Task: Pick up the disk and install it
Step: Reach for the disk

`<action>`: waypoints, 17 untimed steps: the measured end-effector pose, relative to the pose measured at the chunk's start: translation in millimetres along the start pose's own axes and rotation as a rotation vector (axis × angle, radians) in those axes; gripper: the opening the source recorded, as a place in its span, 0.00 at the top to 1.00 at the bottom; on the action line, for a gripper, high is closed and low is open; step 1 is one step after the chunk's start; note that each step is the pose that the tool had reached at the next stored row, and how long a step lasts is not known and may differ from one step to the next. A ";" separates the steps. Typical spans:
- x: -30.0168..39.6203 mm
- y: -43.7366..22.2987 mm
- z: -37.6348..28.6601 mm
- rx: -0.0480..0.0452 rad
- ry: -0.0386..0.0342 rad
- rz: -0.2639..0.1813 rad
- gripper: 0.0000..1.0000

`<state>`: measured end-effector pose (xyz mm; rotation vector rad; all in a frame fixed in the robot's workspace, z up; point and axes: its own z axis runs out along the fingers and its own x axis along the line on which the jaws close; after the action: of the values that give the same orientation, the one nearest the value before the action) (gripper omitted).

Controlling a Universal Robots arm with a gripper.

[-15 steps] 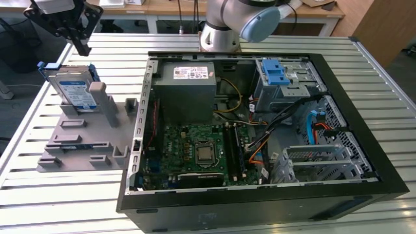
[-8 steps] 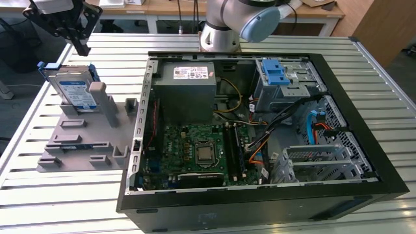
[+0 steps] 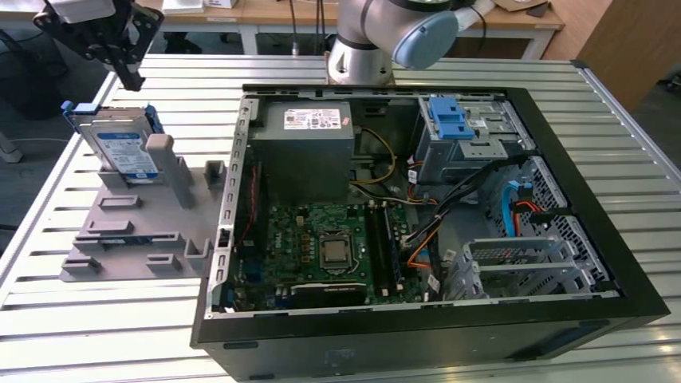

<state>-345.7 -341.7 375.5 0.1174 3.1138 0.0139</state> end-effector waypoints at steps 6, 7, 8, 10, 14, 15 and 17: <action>6.1 -0.5 0.4 -0.0002 0.0004 0.000 0.89; 7.4 -0.6 0.4 -0.0002 0.0004 0.000 0.89; 8.6 -0.7 0.5 -0.0002 0.0004 0.000 0.89; 11.1 -0.8 0.5 -0.0002 0.0004 0.000 0.89; 16.0 -1.1 0.7 -0.0001 0.0005 0.000 0.89; 17.1 -1.2 0.7 -0.0001 0.0005 0.000 0.89; 19.7 -1.4 0.9 -0.0001 0.0005 0.000 0.89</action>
<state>-365.3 -341.6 374.1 0.1174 3.1143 0.0142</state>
